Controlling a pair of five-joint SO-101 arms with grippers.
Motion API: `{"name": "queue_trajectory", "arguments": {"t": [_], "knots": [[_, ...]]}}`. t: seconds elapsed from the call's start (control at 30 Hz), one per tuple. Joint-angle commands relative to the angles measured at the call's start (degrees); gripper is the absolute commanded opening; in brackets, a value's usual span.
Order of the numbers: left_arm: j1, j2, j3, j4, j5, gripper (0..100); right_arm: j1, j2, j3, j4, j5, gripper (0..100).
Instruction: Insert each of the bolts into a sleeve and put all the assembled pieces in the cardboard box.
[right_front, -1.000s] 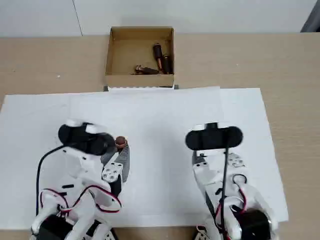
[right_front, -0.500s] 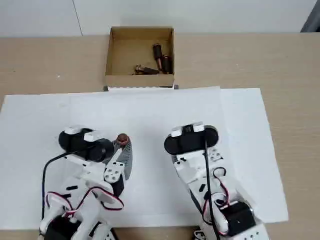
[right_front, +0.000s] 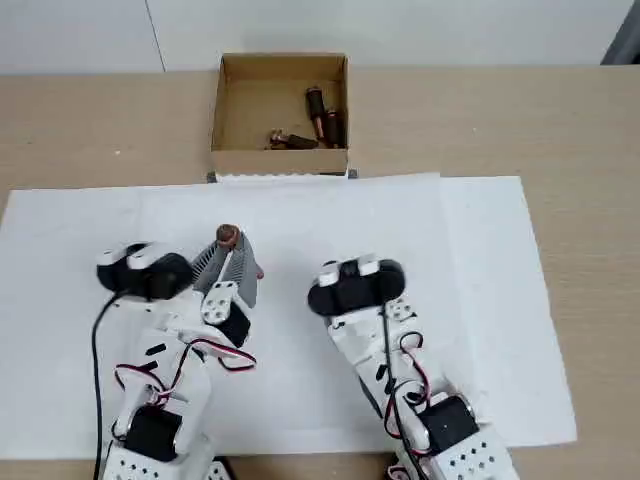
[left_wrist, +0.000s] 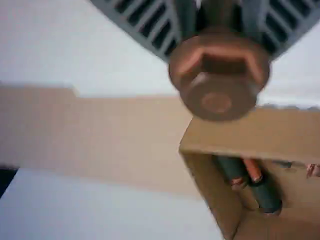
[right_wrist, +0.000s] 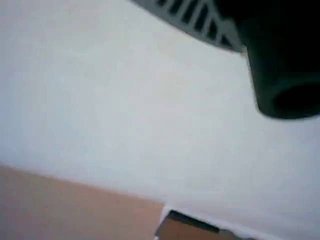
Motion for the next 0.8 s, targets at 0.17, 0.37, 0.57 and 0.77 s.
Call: {"name": "queue_trajectory", "arguments": {"t": [0.17, 0.37, 0.57, 0.77], "knots": [[-0.35, -0.7, -0.04, -4.31, 10.73, 0, -3.3, -0.4, 4.22, -8.75, 4.57, 0.3], [-0.18, -0.7, -0.13, -4.4, 13.89, 0, -4.79, -0.4, 5.98, -12.0, 6.07, 0.3], [1.85, -0.7, -0.13, -4.4, 15.12, 0, -7.6, -0.4, 5.98, -11.65, 6.07, 0.3], [3.52, -0.7, -0.31, -4.4, 15.12, 0, -7.43, 0.13, 5.98, -11.47, 6.15, 0.3]]}}
